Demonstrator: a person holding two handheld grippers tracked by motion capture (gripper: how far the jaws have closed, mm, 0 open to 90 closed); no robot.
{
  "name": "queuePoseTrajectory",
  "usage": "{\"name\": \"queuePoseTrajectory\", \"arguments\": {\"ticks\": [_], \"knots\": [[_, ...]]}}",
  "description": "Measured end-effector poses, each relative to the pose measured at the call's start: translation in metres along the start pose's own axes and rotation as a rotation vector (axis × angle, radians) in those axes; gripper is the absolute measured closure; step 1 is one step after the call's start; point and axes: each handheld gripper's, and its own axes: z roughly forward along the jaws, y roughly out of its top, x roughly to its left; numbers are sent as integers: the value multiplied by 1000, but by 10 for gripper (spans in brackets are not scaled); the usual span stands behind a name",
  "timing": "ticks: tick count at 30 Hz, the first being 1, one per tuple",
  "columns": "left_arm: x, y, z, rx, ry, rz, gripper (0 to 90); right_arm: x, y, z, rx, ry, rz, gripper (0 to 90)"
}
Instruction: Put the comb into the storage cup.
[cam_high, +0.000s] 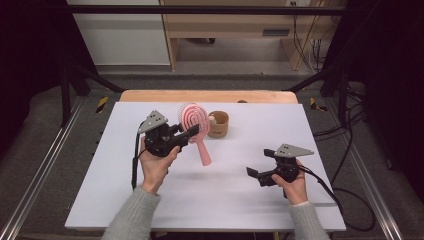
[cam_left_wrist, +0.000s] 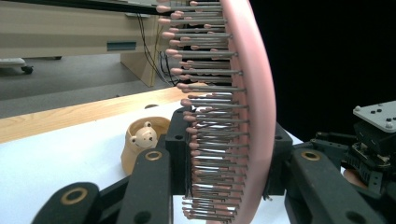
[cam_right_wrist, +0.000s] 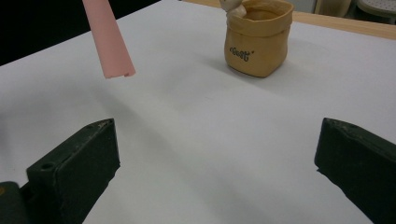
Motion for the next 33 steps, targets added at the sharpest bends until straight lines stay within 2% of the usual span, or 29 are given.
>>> {"name": "queuePoseTrajectory", "arguments": {"ticks": [6,16,33], "knots": [[1,5,0,-5,2,3,631,-7,-6,-7,0,-26,7,3],[3,12,3,-9,10,8,632,-16,-13,-15,-4,-41,14,3],[7,30,15,-6,9,17,631,-21,-19,-20,2,-56,23,3]]}}
